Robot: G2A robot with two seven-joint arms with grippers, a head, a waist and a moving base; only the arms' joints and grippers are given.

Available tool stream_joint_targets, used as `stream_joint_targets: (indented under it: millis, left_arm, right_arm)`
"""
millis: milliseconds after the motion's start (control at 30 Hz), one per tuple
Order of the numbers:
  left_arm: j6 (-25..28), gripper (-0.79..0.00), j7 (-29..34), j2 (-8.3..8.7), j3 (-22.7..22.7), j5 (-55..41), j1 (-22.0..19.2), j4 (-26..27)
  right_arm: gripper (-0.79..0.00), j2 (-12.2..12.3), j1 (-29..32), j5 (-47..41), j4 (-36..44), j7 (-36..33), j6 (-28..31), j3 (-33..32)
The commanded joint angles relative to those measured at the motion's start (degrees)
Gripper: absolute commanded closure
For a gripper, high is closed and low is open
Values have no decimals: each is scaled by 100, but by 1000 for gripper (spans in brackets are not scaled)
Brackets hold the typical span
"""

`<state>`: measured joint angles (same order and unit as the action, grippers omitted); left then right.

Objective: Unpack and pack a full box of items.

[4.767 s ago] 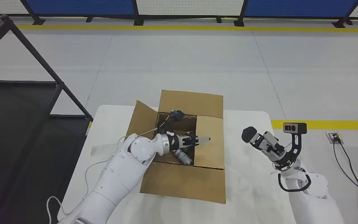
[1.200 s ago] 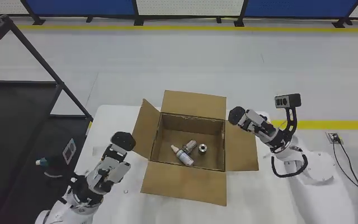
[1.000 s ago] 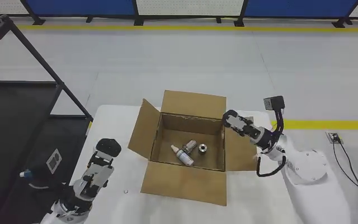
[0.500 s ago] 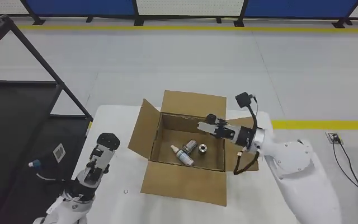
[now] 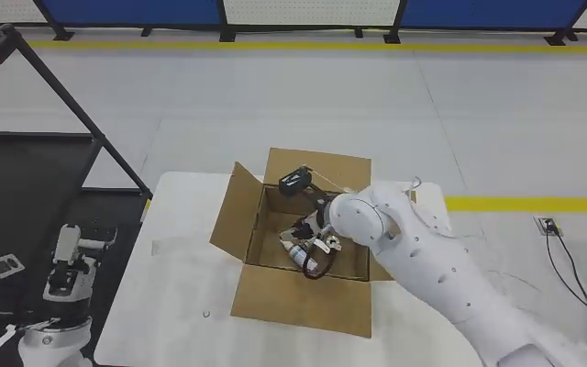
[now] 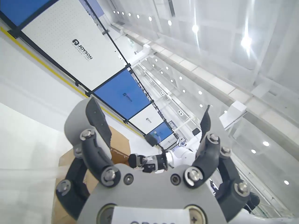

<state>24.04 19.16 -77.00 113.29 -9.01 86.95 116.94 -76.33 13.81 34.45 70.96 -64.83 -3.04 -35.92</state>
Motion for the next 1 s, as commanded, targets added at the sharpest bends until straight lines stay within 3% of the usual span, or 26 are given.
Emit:
stream_joint_targets:
  millis: [0,133,600,967]
  left_arm:
    - [25,-785,296,19,39,-485,68,28]
    - [25,-785,296,19,39,-485,68,28]
    - [-122,-785,444,41,-87,-237,99,44]
    - [-142,-785,853,106,-248,-115,282,105]
  right_arm:
    - [-785,-185,-219,5,-534,-1,-108,305]
    - [-785,-569,-490,-168,-1445,43,-188,742]
    - [-785,-605,-371,80,-1490,250,-360,799]
    - [-785,-1172,-499,703,-2660,614,7,1416]
